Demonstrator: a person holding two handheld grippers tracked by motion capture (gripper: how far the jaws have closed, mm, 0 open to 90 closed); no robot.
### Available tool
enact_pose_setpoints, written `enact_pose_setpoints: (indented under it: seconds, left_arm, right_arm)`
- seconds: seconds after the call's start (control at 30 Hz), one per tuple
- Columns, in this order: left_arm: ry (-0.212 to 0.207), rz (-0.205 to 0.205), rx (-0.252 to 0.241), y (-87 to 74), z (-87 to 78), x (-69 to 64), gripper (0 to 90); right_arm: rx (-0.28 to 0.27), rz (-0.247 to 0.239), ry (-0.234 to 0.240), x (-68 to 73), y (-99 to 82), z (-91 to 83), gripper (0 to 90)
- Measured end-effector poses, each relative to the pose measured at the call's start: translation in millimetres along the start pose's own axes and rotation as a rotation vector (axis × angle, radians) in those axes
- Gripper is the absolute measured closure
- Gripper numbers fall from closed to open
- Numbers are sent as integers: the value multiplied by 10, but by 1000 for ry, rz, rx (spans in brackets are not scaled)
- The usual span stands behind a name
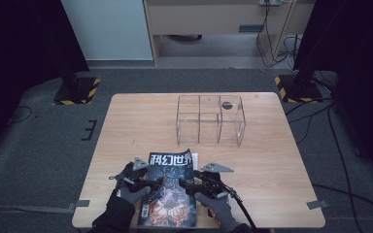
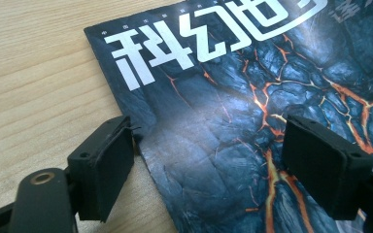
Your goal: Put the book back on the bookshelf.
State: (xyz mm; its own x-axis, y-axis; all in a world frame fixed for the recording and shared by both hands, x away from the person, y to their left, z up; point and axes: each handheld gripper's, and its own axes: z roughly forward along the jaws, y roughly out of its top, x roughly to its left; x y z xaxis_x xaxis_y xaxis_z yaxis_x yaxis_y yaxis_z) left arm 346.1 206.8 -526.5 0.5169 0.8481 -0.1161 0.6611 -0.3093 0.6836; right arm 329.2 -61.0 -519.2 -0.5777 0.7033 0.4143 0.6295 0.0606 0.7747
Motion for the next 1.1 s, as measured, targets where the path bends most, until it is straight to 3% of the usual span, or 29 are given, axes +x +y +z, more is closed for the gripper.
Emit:
enact_pose_setpoints:
  seconds: [0.2, 0.6, 0.7, 0.93, 1.1]
  left_arm:
    - [-2, 2, -1, -1, 0, 2, 184]
    - [-2, -2, -7, -6, 2, -2, 184]
    - [-2, -2, -9, -9, 2, -1, 184]
    - [3, -5, -13, -15, -1, -8, 183]
    - [-23, -10, -16, -19, -3, -23, 183]
  right_arm:
    - [1, -4, 0, 3, -11, -12, 249]
    - [-5, 47, 61, -44, -68, -64, 264]
    - [-10, 40, 67, -43, -56, -56, 270]
    - [5, 7, 36, -54, -19, 30, 273]
    - [63, 23, 13, -97, -20, 133, 282]
